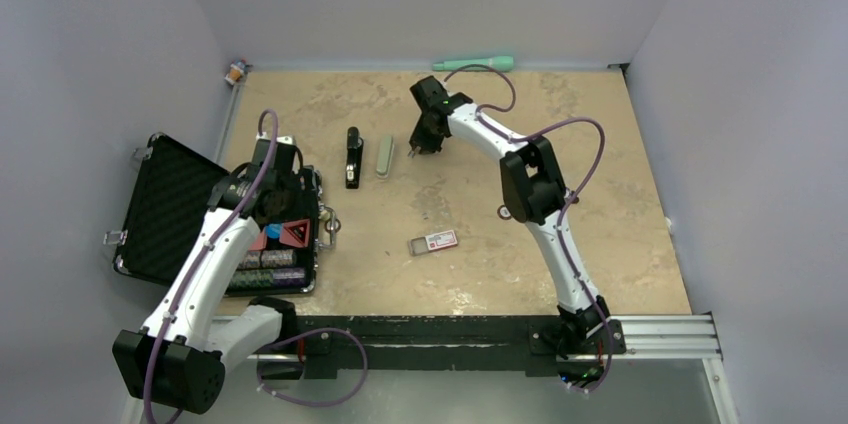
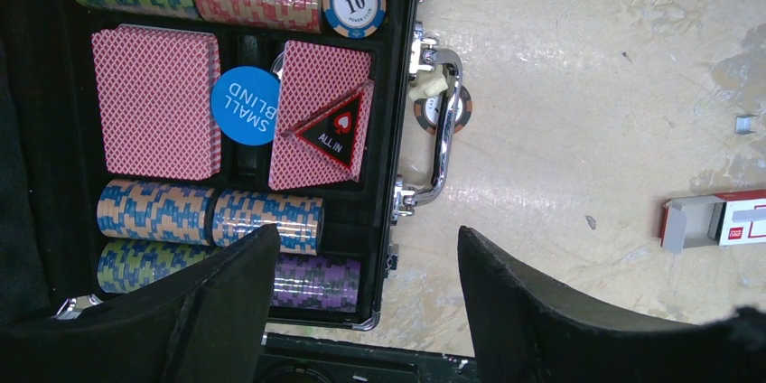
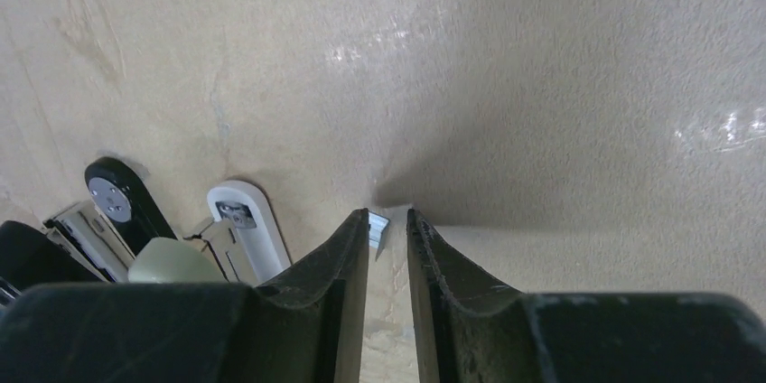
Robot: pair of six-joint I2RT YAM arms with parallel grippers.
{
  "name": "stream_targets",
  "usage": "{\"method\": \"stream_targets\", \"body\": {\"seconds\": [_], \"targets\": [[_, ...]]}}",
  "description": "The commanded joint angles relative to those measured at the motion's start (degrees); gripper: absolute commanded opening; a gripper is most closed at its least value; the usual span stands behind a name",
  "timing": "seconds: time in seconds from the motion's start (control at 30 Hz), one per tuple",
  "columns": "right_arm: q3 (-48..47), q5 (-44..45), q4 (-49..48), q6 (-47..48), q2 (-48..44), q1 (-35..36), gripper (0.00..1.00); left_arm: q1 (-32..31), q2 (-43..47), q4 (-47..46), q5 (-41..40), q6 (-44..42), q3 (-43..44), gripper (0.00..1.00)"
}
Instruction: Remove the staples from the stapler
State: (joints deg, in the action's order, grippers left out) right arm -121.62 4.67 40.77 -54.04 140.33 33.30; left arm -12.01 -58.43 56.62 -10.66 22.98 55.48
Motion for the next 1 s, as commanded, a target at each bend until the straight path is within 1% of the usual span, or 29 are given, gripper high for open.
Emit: {"method": "stream_targets", "body": {"seconds": [0.0,0.5,0.97], "targets": [[-3.5,2.3,0.4,-1.0,1.0,1.0,0.25,0.3,0.9,-1.6,0.7,-0.5,-0.4,0.75],[-1.9,4.7,1.4,1.6,0.7,2.2,0.20,0.3,0.9,-1.6,0.8,-0.6,-0.4,0.74],[-2.2,5.7,2.4,2.8,0.8,2.8,0.07,0.3,0.8,-1.8,1.2,-0.8,-0.4,0.74]]}}
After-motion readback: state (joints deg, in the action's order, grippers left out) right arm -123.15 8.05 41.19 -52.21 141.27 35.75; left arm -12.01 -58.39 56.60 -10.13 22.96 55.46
